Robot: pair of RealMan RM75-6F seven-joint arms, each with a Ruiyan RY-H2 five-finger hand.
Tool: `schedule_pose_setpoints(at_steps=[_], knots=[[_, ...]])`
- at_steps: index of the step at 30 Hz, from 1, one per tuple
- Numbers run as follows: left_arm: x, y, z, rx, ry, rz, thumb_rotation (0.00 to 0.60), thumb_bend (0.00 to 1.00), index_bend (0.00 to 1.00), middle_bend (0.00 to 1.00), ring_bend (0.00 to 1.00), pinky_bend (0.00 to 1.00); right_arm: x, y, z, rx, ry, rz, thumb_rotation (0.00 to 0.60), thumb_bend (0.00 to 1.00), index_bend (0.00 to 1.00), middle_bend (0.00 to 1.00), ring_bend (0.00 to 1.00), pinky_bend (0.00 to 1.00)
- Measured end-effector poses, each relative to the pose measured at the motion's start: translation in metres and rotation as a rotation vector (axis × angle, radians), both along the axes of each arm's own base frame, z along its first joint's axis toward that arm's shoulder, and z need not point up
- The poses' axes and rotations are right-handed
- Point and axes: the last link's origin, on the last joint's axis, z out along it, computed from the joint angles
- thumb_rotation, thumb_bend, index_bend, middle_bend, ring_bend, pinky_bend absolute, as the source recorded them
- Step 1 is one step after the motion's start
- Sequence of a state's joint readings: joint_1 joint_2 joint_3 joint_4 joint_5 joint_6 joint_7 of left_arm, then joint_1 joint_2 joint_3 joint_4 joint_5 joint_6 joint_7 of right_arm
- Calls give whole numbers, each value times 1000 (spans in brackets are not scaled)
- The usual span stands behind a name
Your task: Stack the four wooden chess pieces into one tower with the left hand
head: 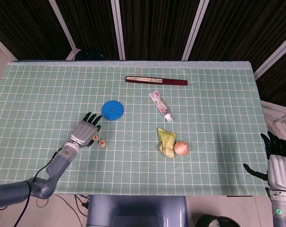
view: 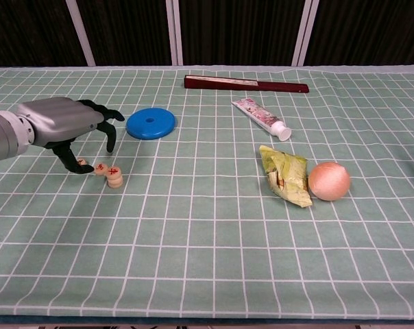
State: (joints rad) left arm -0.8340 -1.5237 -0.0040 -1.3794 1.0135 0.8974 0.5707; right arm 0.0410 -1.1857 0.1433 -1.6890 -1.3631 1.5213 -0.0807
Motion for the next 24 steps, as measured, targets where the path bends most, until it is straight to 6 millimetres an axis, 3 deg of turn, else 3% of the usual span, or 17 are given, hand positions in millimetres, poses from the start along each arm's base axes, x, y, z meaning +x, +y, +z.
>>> schedule_pose_setpoints(at_steps=[24], knots=[[-2, -2, -12, -11, 31, -18, 600, 301, 491, 39, 0, 0, 0, 0, 0, 2, -2, -3, 600, 233, 80, 13, 0, 0]])
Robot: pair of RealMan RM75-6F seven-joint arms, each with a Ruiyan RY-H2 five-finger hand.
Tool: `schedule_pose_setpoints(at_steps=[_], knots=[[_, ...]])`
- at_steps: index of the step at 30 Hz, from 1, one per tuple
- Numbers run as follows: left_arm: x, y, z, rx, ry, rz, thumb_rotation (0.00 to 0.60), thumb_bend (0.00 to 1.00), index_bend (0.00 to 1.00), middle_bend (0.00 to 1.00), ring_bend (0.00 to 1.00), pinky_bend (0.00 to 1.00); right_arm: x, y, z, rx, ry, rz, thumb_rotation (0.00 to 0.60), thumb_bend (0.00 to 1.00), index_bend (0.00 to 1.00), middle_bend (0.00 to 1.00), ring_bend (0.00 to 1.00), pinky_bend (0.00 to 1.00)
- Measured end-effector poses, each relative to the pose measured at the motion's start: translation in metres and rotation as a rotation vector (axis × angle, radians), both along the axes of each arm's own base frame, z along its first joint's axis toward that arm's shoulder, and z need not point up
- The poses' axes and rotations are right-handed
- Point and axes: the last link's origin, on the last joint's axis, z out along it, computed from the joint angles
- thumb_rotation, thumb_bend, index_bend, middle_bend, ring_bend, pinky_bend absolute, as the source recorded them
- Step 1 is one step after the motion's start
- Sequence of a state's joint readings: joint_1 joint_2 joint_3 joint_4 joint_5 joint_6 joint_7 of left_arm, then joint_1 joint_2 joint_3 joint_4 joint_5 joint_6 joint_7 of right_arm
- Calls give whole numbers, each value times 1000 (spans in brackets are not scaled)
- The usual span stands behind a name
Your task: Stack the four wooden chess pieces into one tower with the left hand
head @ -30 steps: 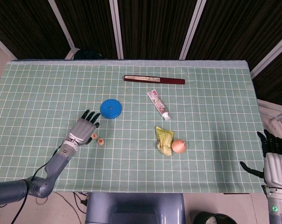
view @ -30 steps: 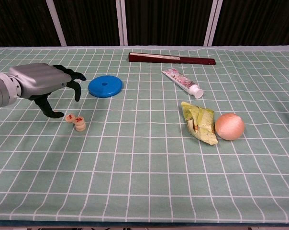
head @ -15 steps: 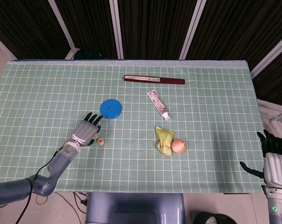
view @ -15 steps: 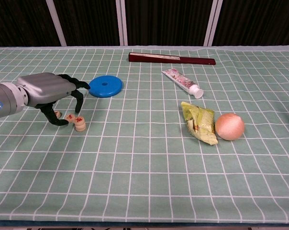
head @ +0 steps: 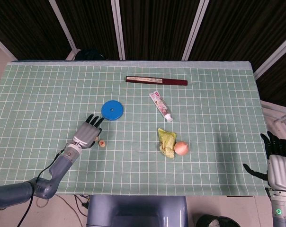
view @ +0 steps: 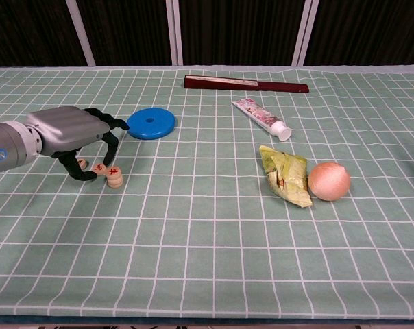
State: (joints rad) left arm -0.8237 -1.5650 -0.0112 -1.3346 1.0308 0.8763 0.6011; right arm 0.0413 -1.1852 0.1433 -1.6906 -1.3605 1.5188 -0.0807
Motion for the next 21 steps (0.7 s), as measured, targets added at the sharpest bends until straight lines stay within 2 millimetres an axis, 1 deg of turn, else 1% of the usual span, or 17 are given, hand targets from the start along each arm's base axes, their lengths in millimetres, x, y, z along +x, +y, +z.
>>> schedule_pose_setpoints(at_steps=[17, 21], knots=[[-2, 0, -1, 9, 31, 6, 600, 302, 481, 39, 0, 0, 0, 0, 0, 2, 0, -1, 600, 232, 81, 13, 0, 0], [-3, 1, -2, 11, 39, 9, 600, 302, 461, 39, 0, 0, 0, 0, 0, 1, 0, -1, 600, 232, 81, 13, 0, 0]])
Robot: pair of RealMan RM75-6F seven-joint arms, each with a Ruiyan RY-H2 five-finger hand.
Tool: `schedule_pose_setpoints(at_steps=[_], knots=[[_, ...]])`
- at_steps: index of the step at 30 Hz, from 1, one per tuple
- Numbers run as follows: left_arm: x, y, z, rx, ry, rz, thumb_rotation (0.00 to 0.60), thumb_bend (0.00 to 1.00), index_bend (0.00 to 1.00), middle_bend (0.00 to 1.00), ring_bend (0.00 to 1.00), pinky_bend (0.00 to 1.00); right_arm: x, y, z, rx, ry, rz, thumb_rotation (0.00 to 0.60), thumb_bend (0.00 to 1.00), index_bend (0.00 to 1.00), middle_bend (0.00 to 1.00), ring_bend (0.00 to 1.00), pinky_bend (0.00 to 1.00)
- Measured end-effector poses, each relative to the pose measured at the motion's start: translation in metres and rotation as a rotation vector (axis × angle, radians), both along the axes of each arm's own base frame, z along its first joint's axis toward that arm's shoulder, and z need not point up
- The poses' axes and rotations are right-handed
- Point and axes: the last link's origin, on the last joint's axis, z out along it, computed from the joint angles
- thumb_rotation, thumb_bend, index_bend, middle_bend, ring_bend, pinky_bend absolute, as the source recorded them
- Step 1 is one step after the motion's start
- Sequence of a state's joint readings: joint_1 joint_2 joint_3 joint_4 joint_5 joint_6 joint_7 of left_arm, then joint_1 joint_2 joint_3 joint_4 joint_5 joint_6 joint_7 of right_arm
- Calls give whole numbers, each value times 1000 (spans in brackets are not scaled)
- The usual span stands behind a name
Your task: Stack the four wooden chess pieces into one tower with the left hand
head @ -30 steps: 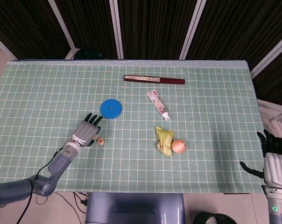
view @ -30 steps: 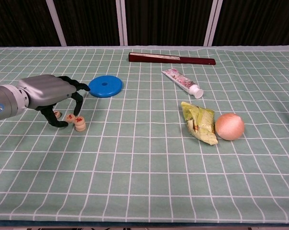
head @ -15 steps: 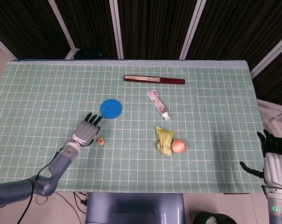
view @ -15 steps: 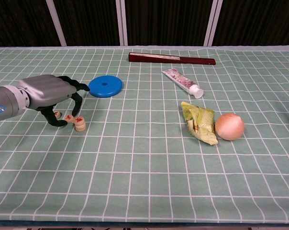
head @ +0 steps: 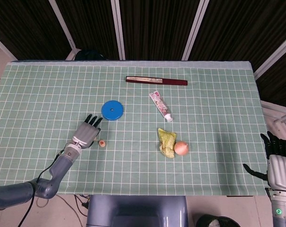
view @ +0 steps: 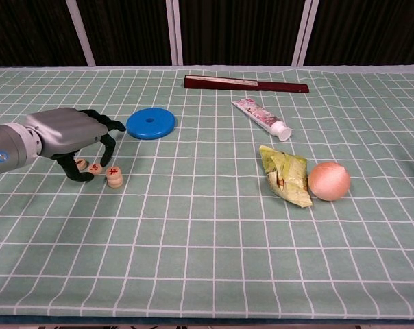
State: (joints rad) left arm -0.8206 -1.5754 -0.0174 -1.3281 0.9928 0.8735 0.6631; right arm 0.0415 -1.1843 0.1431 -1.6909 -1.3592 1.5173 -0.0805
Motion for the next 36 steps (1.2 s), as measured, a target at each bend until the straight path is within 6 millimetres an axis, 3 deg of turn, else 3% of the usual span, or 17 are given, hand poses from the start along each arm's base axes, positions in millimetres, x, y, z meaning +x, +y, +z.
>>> schedule_pose_setpoints(at_steps=[18, 36], knots=[[4, -1, 4, 13, -1, -5, 600, 316, 520, 40, 0, 0, 0, 0, 0, -3, -2, 2, 600, 232, 81, 13, 0, 0], [39, -21, 23, 3, -92, -102, 600, 316, 513, 41, 0, 0, 0, 0, 0, -4, -2, 3, 600, 233, 81, 13, 0, 0]])
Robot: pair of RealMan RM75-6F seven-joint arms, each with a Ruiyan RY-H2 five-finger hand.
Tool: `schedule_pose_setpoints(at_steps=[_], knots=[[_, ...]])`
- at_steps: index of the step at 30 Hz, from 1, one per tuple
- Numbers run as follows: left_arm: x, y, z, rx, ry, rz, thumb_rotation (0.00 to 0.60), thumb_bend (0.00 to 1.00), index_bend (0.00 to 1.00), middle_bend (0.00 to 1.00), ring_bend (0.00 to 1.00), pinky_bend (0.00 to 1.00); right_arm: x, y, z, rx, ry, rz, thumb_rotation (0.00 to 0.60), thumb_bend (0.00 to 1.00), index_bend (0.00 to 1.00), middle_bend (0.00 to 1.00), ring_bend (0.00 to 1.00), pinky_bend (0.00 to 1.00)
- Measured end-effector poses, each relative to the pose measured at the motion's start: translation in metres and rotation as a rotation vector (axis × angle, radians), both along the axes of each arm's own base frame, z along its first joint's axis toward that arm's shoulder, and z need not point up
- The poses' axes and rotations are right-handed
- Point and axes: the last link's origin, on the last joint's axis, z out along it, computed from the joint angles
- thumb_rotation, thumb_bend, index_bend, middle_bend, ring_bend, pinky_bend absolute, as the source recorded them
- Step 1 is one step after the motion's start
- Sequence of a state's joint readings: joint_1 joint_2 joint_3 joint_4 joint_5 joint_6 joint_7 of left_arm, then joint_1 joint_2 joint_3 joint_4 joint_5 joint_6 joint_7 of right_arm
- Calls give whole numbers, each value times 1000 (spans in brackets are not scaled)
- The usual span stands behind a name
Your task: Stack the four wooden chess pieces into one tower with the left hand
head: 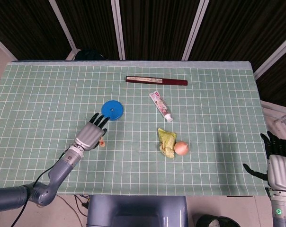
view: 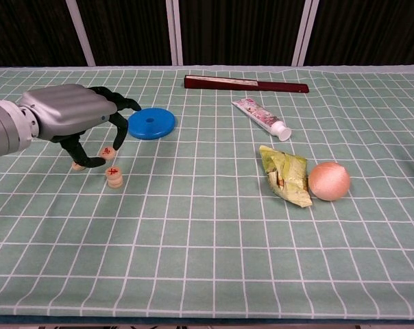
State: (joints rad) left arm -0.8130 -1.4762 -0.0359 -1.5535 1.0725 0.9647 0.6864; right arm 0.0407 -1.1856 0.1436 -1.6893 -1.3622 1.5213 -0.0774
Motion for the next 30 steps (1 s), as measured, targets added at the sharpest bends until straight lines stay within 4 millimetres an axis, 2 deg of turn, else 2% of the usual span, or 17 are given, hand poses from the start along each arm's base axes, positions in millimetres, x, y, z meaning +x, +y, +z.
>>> schedule_pose_setpoints(at_steps=[13, 30], knots=[[0, -10, -10, -32, 43, -11, 600, 316, 486, 41, 0, 0, 0, 0, 0, 1, -2, 0, 600, 233, 81, 13, 0, 0], [-3, -8, -14, -29, 59, -4, 600, 316, 468, 40, 0, 0, 0, 0, 1, 0, -3, 0, 600, 232, 81, 13, 0, 0]])
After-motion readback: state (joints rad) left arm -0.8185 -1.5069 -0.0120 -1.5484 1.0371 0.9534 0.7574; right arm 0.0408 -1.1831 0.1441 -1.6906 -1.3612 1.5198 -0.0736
